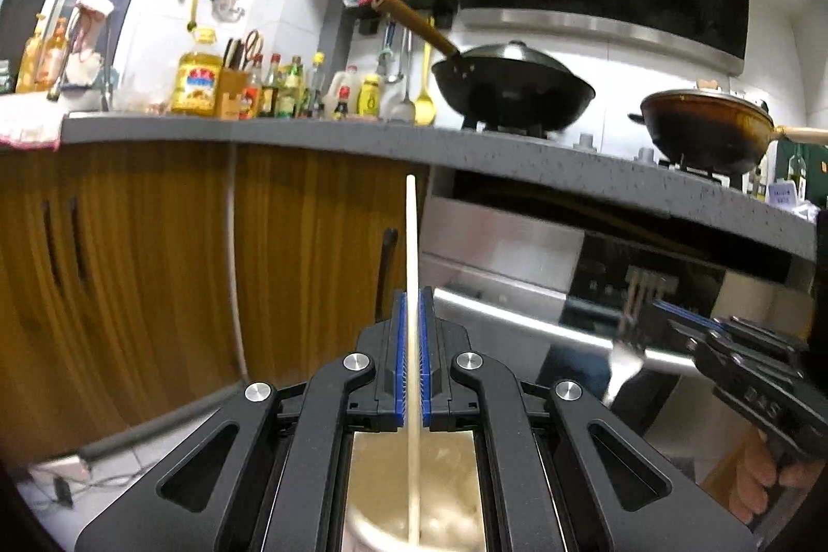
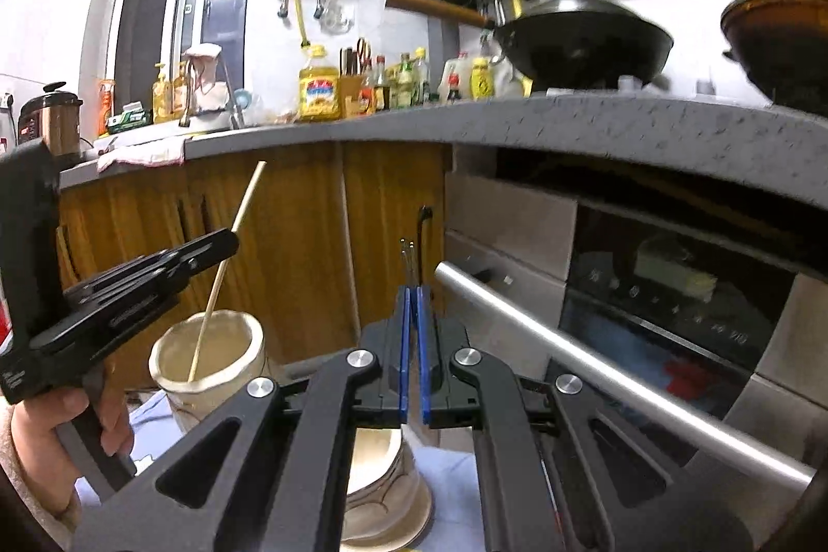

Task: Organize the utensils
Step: 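Drop the chopstick into the tall holder with left tool while right drops fork into small holder, then open both tools and move them back down to the utensils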

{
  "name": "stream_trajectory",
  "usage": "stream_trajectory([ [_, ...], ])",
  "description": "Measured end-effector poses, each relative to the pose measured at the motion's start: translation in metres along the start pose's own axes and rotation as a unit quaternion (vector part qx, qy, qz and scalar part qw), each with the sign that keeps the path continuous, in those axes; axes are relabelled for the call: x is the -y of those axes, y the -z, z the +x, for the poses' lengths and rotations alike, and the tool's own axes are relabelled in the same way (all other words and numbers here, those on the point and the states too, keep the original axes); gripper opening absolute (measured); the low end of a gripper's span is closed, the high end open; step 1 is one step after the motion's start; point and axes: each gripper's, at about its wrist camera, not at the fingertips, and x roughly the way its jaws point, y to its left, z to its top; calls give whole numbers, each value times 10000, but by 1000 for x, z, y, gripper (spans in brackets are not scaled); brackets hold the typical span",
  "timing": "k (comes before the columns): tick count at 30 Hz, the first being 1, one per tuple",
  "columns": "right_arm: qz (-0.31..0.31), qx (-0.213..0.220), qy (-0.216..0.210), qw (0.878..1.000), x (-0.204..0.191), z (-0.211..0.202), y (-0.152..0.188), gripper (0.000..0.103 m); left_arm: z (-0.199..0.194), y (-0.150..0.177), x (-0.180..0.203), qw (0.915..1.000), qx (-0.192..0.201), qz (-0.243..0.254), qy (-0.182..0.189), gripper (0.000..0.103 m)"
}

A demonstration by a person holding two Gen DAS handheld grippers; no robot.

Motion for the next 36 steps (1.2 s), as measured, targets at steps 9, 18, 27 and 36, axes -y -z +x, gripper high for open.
stream_trajectory([
  [9,198,-323,-70,9993,8,15,4,5,-13,29,1,9988,-464,161,-72,5],
  [18,492,-262,-258,9981,18,11,3,40,-24,28,0,9983,-481,175,-267,17],
  [27,618,0,-440,9971,17,-20,-1,91,-62,26,-3,9950,-675,172,-710,74],
  [36,624,-317,-323,9970,1,-42,28,98,-106,39,-12,9909,-959,57,-944,92],
])
